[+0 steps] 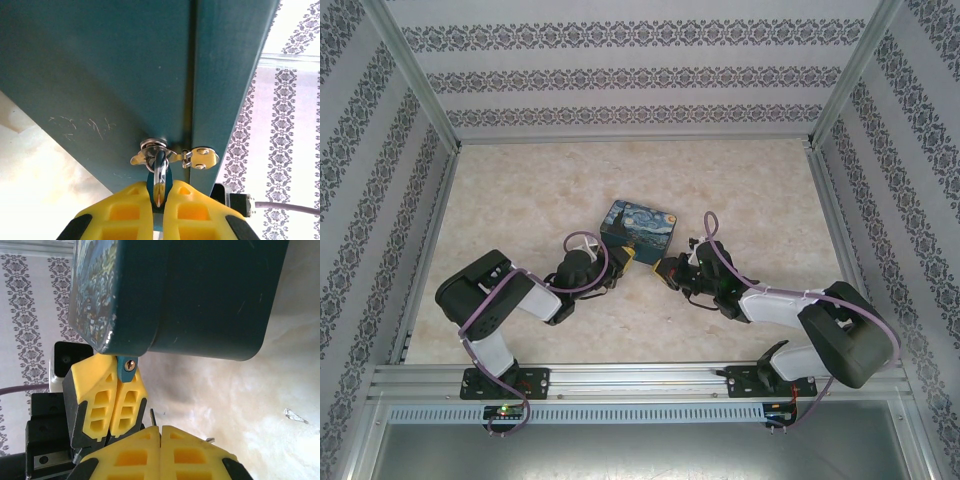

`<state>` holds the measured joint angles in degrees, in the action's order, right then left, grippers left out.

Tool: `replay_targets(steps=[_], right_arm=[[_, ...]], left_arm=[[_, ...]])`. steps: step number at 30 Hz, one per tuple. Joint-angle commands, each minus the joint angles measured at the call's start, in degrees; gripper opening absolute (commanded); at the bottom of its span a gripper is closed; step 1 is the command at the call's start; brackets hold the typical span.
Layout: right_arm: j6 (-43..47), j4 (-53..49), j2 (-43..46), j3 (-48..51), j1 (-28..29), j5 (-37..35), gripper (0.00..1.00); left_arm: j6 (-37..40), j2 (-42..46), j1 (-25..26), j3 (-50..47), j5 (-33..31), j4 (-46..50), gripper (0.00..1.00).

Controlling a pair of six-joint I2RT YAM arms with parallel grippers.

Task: Unlock the padlock with the key

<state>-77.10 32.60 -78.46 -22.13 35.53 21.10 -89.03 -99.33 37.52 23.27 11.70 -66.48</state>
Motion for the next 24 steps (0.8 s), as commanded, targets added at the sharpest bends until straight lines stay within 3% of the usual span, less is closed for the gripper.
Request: replay_targets(steps=[1, 24], right_arm=[[-1.30, 1.41, -0.64, -1.82, 0.74, -2.04, 0.00], [-1.73, 2.21, -3.39, -4.50, 1.10, -2.04, 0.00]], left_arm=[[-1.67, 1.99, 1.23, -0.42, -1.92, -5.31, 0.00], [-2.64, 2.61, 3.67, 0.46, -4.06, -4.71, 0.00]])
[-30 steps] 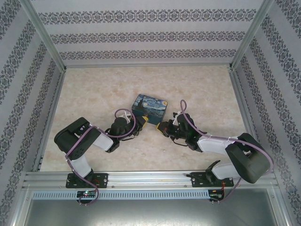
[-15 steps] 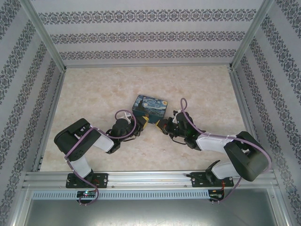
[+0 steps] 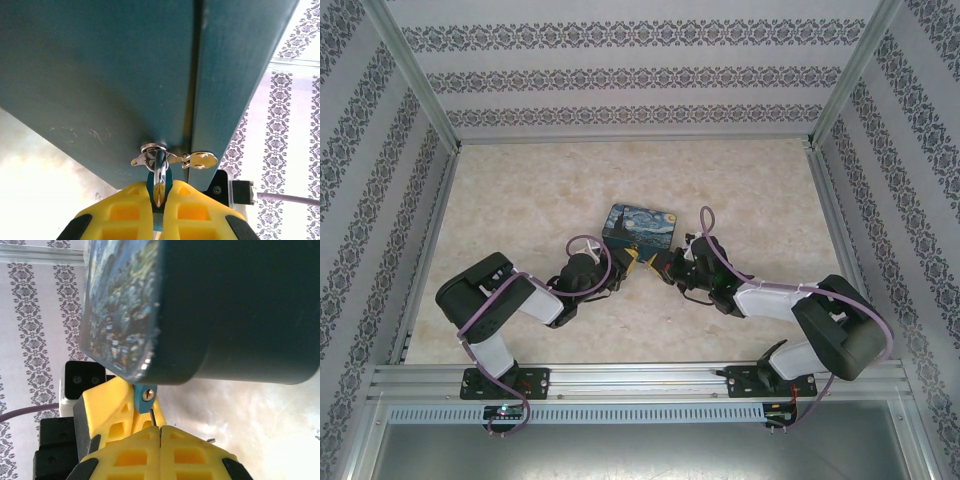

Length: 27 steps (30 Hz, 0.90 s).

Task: Unlock the padlock with the key

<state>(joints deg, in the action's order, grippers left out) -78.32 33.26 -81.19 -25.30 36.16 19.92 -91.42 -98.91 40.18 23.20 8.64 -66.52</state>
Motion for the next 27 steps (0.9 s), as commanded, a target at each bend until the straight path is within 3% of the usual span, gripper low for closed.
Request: replay_targets(steps=[1, 27], right_arm=[[-0.50, 1.55, -0.68, -1.42, 0.49, -0.94, 0.00], [-0.28, 1.19, 0.20, -1.73, -0.30, -0.64, 0.00]], left_arm=[[-0.25, 2.23, 1.08, 0.60, -1.08, -4.67, 0.00], [0.80, 2.49, 1.59, 0.56, -1.48, -3.00, 0.00]])
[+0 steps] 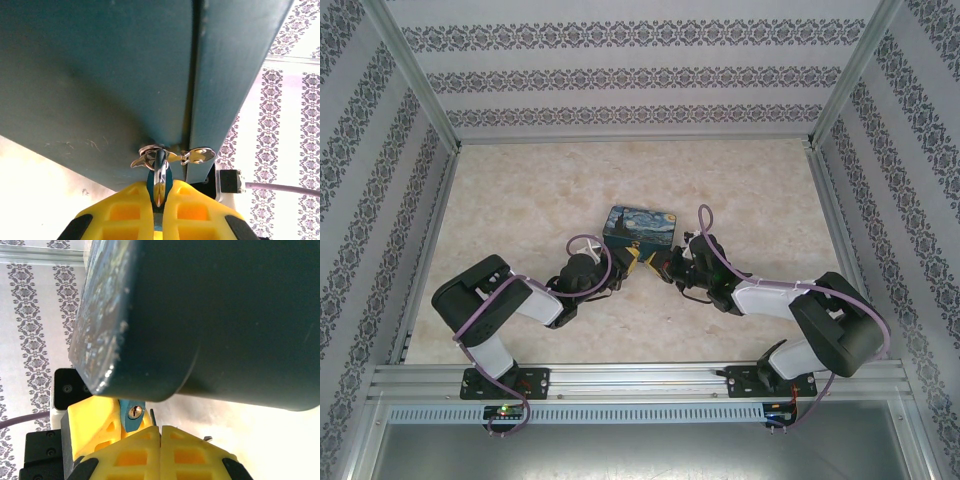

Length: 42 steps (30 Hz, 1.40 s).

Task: Unlock the padlock with the key

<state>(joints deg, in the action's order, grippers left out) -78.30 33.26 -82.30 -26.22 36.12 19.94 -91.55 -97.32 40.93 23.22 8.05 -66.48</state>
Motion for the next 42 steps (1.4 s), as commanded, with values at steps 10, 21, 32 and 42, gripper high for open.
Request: replay_targets(steps=[10, 21, 32, 42], right_arm=[[-0.13, 0.40, 2.80, 0.17, -0.96, -0.75, 0.00], [0.08, 0.48, 2.43, -0.23, -1.50, -0.26, 0.00], [-0.01, 0.63, 2.06, -1.11, -1.53, -0.35, 0.00], [-0.67, 2.48, 1.27, -1.31, -1.71, -0.95, 0.00]], left_arm=[[0.92, 0.01, 0.97, 0.76, -0.85, -3.53, 0.00], [0.84, -0.16, 1.17, 0.87, -0.90, -3.66, 0.00], [-0.54, -0.61, 2.06, 2.20, -0.67, -4.99, 0.00], [-5.49, -2.88, 3.87, 3.91, -0.88, -11.13, 0.00]])
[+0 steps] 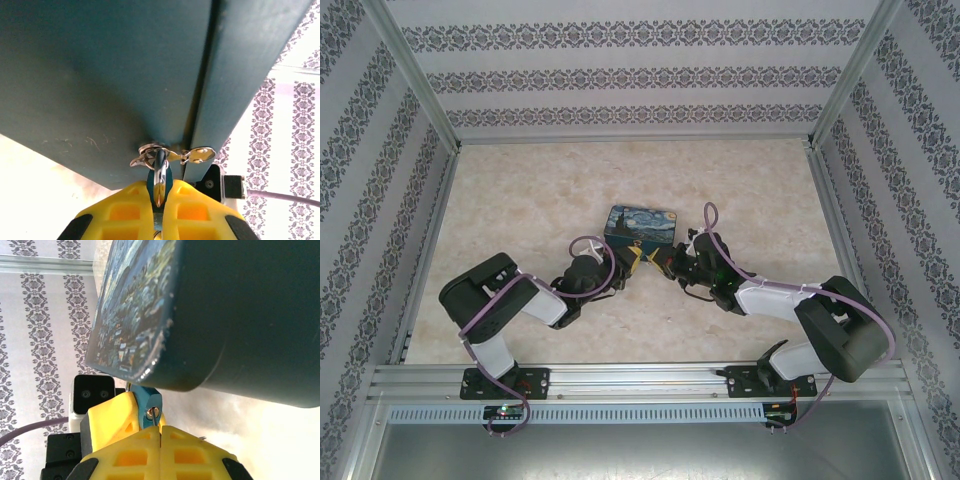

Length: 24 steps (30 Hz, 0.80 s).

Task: Unlock the padlock with the key

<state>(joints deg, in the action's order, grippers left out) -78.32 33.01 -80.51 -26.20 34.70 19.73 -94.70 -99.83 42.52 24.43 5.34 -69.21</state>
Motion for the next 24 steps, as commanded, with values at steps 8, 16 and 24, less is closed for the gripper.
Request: replay_targets(steps=[8, 16, 24], right_arm=[[-2.25, 5.84, -1.50, -0.78, -1.01, 0.14, 0.00], [-2.44, 7.74, -2.65, -1.72, -2.94, 2.85, 0.00], [-2.23, 8.73, -4.73, -2.69, -4.61, 5.00, 0.00]], left_arm=[[-3.19, 0.36, 3.51, 4.42, 1.64, -8.53, 0.00], [-3.83, -0.87, 5.00, 5.76, 1.87, -9.37, 0.00], [-4.64, -3.09, 6.86, 6.93, 2.21, -10.77, 0.00]])
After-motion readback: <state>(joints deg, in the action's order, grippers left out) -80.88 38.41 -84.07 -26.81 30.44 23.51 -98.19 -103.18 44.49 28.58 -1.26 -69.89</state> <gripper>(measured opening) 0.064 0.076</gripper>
